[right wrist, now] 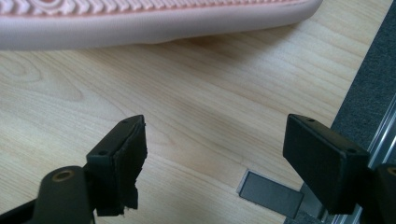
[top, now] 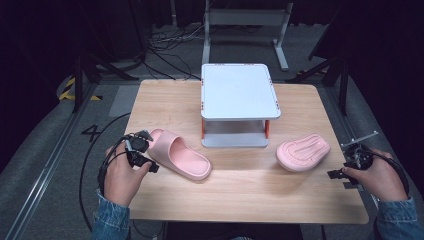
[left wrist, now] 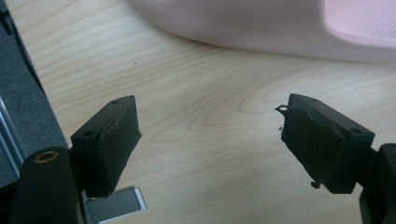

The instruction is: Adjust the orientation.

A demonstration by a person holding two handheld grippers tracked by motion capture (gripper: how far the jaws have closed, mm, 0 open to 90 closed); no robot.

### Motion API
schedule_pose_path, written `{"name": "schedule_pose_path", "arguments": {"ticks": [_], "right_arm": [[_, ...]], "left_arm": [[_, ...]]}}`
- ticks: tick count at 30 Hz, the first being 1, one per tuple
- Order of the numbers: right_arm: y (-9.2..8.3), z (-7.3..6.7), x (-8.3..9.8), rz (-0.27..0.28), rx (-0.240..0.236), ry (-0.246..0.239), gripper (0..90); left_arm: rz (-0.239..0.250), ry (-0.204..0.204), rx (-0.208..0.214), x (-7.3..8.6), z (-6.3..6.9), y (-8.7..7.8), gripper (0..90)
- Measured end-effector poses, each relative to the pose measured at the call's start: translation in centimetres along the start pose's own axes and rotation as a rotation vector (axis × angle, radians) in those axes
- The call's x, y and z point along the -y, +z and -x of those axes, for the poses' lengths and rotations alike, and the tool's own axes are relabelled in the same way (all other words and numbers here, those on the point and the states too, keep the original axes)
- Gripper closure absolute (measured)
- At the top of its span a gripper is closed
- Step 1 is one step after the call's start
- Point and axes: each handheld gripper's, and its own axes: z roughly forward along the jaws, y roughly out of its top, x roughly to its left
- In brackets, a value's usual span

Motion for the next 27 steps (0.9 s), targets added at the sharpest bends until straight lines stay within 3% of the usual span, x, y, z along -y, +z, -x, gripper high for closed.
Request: {"name": "schedule_pose_path", "arguments": {"ticks": [8, 11, 15, 19, 22, 24, 27], "right_arm": [[0.3, 0.1, 0.0, -0.009, -0.008, -0.003, 23.1], [0.5, 0.0, -0.1, -0.008, -0.011, -0.005, 23.0], [0.5, -0.2, -0.1, -0.010, -0.016, -0.012, 23.5], [0.4, -0.1, 0.1, -0.008, -0.010, -0.006, 24.0], [0.4, 0.0, 0.4, -0.013, -0.002, -0.025, 28.4], [0.4, -0.1, 0.7, -0.024, 0.017, -0.034, 32.4], [0.3, -0.2, 1.0, -0.008, 0.041, -0.037, 35.9]], "left_arm": [[0.057, 0.008, 0.019, -0.4, 0.4, -0.5, 20.2], [0.089, 0.017, 0.045, -0.6, 0.5, -0.6, 20.2], [0.136, 0.008, 0.019, -1.0, -0.1, -0.8, 31.8], [0.173, -0.032, -0.009, -1.6, -1.3, -0.8, 39.3], [0.191, -0.046, -0.003, -2.5, -2.5, -0.5, 46.8], [0.213, -0.064, 0.016, -3.1, -3.0, -0.2, 57.7], [0.212, -0.054, 0.039, -4.3, -3.3, 0.9, 65.5]]}}
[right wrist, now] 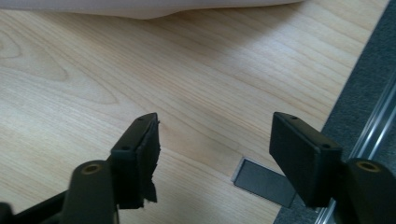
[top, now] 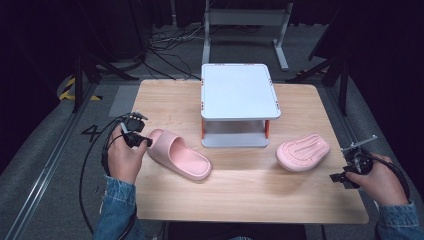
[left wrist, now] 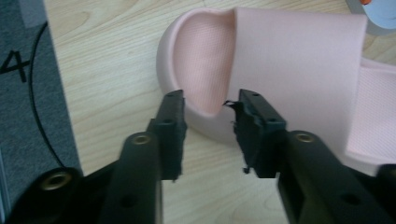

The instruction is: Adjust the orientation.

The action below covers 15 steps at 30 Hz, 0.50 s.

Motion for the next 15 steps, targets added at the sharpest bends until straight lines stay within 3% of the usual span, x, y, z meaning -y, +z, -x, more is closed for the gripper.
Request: {"name": "schedule_pose_path", "arguments": {"ticks": [3, 9, 15], "right_arm": [[-0.3, 0.0, 0.3, 0.018, 0.013, 0.005, 36.1], [-0.6, 0.1, 0.9, 0.034, 0.022, -0.001, 36.1], [-0.8, 0.2, 1.1, 0.049, 0.027, 0.003, 35.9]], "left_arm": [[-0.007, 0.004, 0.003, -0.7, -0.1, 1.5, 69.3], [-0.038, -0.002, 0.031, -1.6, -0.4, 3.5, 86.6], [-0.045, -0.010, 0.052, -1.6, -0.3, 4.4, 89.9]]}}
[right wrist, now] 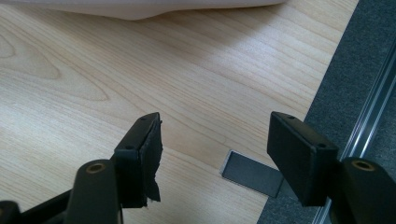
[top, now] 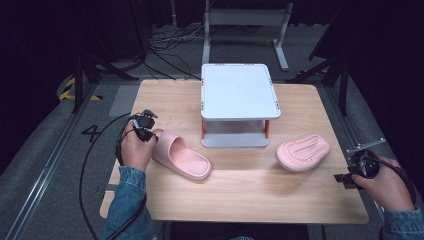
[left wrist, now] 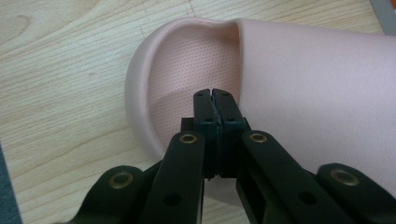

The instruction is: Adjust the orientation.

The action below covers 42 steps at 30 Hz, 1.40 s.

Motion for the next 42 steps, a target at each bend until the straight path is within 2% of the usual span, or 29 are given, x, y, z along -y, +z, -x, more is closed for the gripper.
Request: {"name": "schedule_pose_path", "arguments": {"ticks": [1, 5, 9, 12, 17, 21, 25, 27, 29, 30, 31, 32, 33, 34, 35, 37, 38, 42], "right_arm": [[0.0, 0.0, 0.0, 0.001, 0.000, 0.002, 35.8], [-0.1, -0.1, -0.1, 0.009, 0.001, 0.003, 35.5], [0.0, -0.2, -0.1, 0.009, 0.000, 0.002, 35.0], [-0.1, -0.2, -0.2, 0.011, 0.000, 0.003, 34.9], [-0.1, -0.1, -0.1, 0.012, -0.002, 0.007, 34.6], [-0.3, 0.1, 0.0, 0.020, 0.001, 0.014, 34.5], [-0.3, 0.1, 0.0, 0.019, -0.003, 0.015, 34.4], [-0.2, 0.0, 0.0, 0.016, -0.005, 0.013, 34.4], [-0.2, 0.0, 0.0, 0.016, -0.006, 0.011, 34.4], [-0.2, 0.0, 0.0, 0.017, -0.007, 0.011, 34.4], [-0.2, 0.0, 0.0, 0.017, -0.007, 0.011, 34.4], [-0.3, 0.0, 0.0, 0.020, -0.006, 0.014, 34.4], [-0.3, 0.1, 0.0, 0.022, -0.004, 0.015, 34.4], [-0.3, 0.1, 0.0, 0.023, -0.003, 0.016, 34.4], [-0.4, 0.2, 0.0, 0.023, -0.004, 0.016, 34.4], [-0.4, 0.2, 0.0, 0.026, -0.001, 0.015, 34.3], [-0.4, 0.2, 0.0, 0.026, -0.001, 0.015, 34.3], [-0.4, 0.0, -0.1, 0.030, 0.001, 0.012, 34.1]], "left_arm": [[0.002, 0.000, 0.001, 0.0, 0.0, 0.0, 89.9], [0.002, 0.013, 0.050, 0.2, 0.4, 0.1, 89.9], [-0.009, 0.065, 0.076, -0.1, 1.8, 0.1, 89.5], [-0.025, 0.126, 0.076, -0.4, 3.6, 0.3, 89.0], [-0.042, 0.233, 0.086, -0.8, 7.5, 0.6, 87.5], [-0.051, 0.304, 0.125, -0.8, 10.6, 0.9, 86.3], [-0.053, 0.359, 0.153, -0.7, 13.0, 1.1, 86.3], [-0.051, 0.373, 0.158, -0.6, 13.9, 1.1, 85.5], [-0.051, 0.378, 0.153, -0.6, 14.0, 1.1, 80.1], [-0.044, 0.363, 0.124, -0.6, 14.2, 0.8, 71.3], [-0.044, 0.363, 0.124, -0.6, 14.2, 0.8, 62.9], [-0.015, 0.331, 0.097, -0.4, 14.3, 0.1, 53.4], [0.003, 0.316, 0.089, -0.2, 14.5, -0.4, 46.3], [0.015, 0.308, 0.095, -0.1, 14.7, -0.8, 35.6], [0.030, 0.309, 0.109, 0.1, 15.3, -1.6, 29.9], [0.049, 0.330, 0.121, 0.4, 16.5, -2.6, 27.4], [0.049, 0.330, 0.121, 0.4, 16.5, -2.6, 24.0], [0.036, 0.393, 0.192, 1.0, 19.5, -3.4, 21.8]]}}
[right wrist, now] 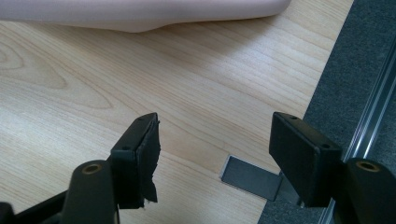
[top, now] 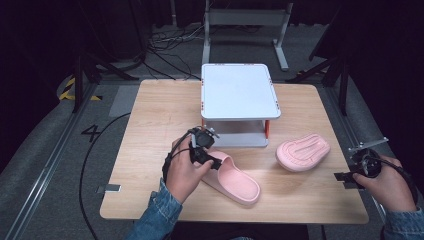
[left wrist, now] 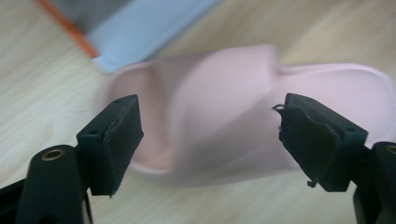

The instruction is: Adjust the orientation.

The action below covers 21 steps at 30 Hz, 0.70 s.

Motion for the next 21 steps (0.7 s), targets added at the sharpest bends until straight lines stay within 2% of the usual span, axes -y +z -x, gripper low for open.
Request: {"name": "schedule_pose_path", "arguments": {"ticks": [1, 3, 10, 14, 16, 19, 21], "right_arm": [[0.0, 0.0, 0.0, 0.000, -0.002, -0.001, 34.0], [0.0, 0.0, 0.0, -0.001, -0.005, -0.001, 34.1], [0.2, 0.0, -0.1, 0.002, -0.010, -0.002, 33.6], [0.2, 0.0, -0.2, 0.006, -0.012, 0.006, 32.9], [0.2, 0.0, -0.3, 0.010, -0.012, 0.004, 32.8], [0.5, -0.1, -0.8, 0.009, -0.017, -0.005, 32.6], [0.7, -0.2, -1.0, 0.006, -0.022, -0.015, 32.5]], "left_arm": [[-0.006, 0.014, 0.003, -0.1, 0.4, 0.1, 21.8], [-0.031, 0.045, -0.029, -0.3, 1.4, 1.0, 23.0], [-0.114, 0.087, -0.162, -0.3, 2.0, 2.7, 24.2], [-0.141, 0.094, -0.166, 0.4, 1.4, 2.3, 25.8], [-0.156, 0.088, -0.186, 0.9, 0.9, 1.8, 26.4], [-0.169, 0.052, -0.190, 1.7, -0.1, 1.3, 27.2], [-0.171, 0.049, -0.180, 1.8, -0.6, 1.3, 27.3]]}}
